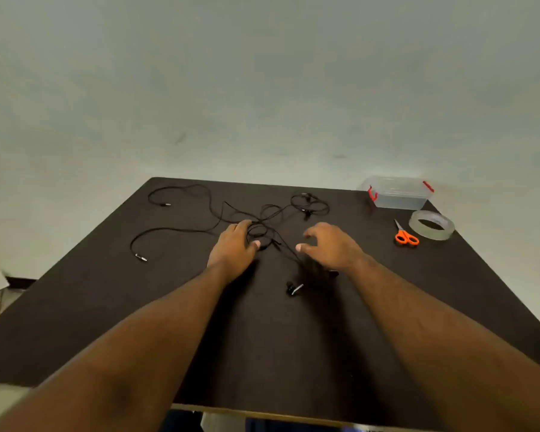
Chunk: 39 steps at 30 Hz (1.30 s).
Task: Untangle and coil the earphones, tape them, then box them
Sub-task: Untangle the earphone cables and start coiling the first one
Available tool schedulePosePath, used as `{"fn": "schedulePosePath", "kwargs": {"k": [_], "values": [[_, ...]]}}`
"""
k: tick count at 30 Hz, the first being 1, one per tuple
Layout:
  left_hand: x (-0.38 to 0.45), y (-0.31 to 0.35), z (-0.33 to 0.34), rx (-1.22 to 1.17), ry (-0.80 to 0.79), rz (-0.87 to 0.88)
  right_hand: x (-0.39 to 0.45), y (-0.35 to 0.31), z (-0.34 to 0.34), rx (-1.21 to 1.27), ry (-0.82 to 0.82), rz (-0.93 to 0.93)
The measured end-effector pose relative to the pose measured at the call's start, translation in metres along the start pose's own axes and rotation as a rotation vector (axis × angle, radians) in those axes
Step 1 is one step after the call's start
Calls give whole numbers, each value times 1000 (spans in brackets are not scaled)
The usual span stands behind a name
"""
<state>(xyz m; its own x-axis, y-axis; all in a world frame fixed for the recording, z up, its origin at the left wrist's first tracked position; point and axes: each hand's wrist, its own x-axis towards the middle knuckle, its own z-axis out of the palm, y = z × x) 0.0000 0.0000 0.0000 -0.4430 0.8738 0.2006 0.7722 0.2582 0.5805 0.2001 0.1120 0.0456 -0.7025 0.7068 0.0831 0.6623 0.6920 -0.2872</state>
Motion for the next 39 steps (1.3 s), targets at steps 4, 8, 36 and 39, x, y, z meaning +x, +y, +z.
{"fn": "schedulePosePath", "kwargs": {"k": [4,8,36,39], "values": [[-3,-7,7,-86,100,-69,8,6,24,131,36,-7],[0,-8,5,-164,169,-138,29,-5,37,206,113,-66],[5,-45,-36,-354,251,-91,41,-18,49,535,72,-35],[7,-89,-73,-60,442,-116,53,-30,44,473,256,-38]]}}
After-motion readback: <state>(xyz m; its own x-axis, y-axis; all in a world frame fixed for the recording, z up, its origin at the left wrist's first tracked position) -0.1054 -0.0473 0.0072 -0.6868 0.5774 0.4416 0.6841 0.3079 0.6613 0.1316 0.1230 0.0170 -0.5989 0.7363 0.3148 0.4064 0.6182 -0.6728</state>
